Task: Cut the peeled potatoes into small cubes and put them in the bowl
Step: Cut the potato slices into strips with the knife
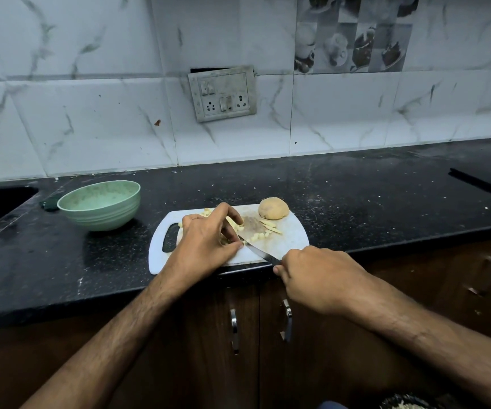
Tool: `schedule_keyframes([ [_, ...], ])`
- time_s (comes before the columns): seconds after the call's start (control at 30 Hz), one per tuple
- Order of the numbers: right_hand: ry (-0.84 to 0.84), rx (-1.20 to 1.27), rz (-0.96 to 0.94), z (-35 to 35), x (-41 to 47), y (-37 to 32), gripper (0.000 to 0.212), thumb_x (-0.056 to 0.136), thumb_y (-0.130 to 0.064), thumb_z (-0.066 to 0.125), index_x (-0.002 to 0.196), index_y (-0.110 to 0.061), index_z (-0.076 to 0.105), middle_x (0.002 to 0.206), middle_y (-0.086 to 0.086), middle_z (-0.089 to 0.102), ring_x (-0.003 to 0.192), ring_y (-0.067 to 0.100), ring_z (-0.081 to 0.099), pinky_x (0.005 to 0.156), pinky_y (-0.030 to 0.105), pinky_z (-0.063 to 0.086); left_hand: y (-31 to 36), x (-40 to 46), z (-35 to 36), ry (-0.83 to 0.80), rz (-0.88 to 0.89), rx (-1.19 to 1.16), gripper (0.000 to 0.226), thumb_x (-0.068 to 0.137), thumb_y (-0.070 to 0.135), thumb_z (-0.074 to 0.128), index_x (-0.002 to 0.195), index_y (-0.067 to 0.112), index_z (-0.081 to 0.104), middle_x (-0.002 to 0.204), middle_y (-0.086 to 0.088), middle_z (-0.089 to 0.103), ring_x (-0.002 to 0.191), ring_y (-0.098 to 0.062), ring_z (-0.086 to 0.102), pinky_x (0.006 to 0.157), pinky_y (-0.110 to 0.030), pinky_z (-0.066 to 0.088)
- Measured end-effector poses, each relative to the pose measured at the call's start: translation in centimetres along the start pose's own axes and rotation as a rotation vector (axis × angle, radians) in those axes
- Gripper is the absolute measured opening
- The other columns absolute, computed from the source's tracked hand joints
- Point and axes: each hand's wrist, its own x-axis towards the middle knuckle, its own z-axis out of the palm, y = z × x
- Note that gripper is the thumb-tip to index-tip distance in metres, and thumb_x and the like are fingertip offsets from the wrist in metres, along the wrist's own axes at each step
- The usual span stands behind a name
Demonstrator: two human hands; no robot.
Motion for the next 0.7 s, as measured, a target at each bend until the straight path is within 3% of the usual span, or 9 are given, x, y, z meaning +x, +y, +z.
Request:
schedule_keyframes([
  [0.13,0.059,-0.179,-0.06,-0.5,-0.4,0.6,0.038,0.105,-0.044,0.027,0.107,-0.02,0.057,0.112,0.007,0.064,0.1,0.03,0.062,0.07,0.035,0.034,0.1,-0.2,0.2,0.02,-0.002,0.087,0.04,0.081,0.014,0.072,0.102,0.037,0.047,0.077,0.019,0.068,0.082,0.004,0.06,0.1,-0.036,0.027],
  [0.23,0.05,-0.234,-0.068,-2.0,-0.6,1.5,0.04,0.104,-0.048,0.028,0.107,-0.022,0.059,0.112,0.007,0.065,0.103,0.032,0.062,0.073,0.037,0.039,-0.2,-0.1,0.2,0.026,-0.012,0.12,0.04,0.082,0.013,0.07,0.103,0.038,0.047,0.078,0.02,0.068,0.083,0.007,0.059,0.097,-0.033,0.024],
  [0.33,-0.005,-0.149,0.003,-3.6,-0.5,3.2,0.038,0.103,-0.052,0.031,0.097,-0.026,0.059,0.105,0.004,0.064,0.103,0.03,0.062,0.075,0.037,0.041,-0.2,0.0,0.2,0.023,-0.006,0.147,0.036,0.084,0.014,0.069,0.105,0.036,0.05,0.081,0.02,0.067,0.086,0.007,0.058,0.094,-0.032,0.021],
  [0.43,-0.071,-0.026,0.078,-4.4,0.7,5.4,0.037,0.102,-0.052,0.035,0.083,-0.027,0.057,0.085,-0.005,0.056,0.094,0.025,0.059,0.076,0.037,0.043,-0.2,0.3,0.1,0.051,0.025,0.226,0.028,0.089,0.015,0.064,0.105,0.035,0.055,0.084,0.02,0.063,0.092,0.002,0.055,0.096,-0.035,0.022],
  [0.53,-0.007,0.143,0.12,-3.8,3.1,7.2,0.041,0.102,-0.05,0.039,0.07,-0.027,0.049,0.074,-0.007,0.054,0.085,0.023,0.058,0.072,0.036,0.044,-0.2,1.1,0.1,-0.03,0.12,0.297,0.018,0.092,0.027,0.058,0.107,0.036,0.06,0.095,0.022,0.058,0.1,-0.003,0.053,0.1,-0.042,0.025],
  [0.6,0.084,0.241,0.152,-2.5,4.7,7.5,0.041,0.102,-0.051,0.038,0.071,-0.026,0.05,0.075,-0.008,0.056,0.088,0.023,0.06,0.071,0.035,0.043,0.1,1.7,0.4,-0.132,0.18,0.314,0.019,0.095,0.036,0.055,0.113,0.037,0.061,0.102,0.023,0.057,0.105,-0.001,0.051,0.102,-0.042,0.023],
  [0.7,0.183,0.32,0.178,0.1,6.5,6.6,0.037,0.101,-0.053,0.035,0.082,-0.028,0.053,0.094,0.001,0.066,0.098,0.028,0.062,0.08,0.039,0.048,0.6,2.7,1.4,-0.2,0.224,0.345,0.022,0.098,0.048,0.054,0.117,0.038,0.06,0.109,0.019,0.059,0.108,-0.002,0.052,0.102,-0.043,0.025],
])
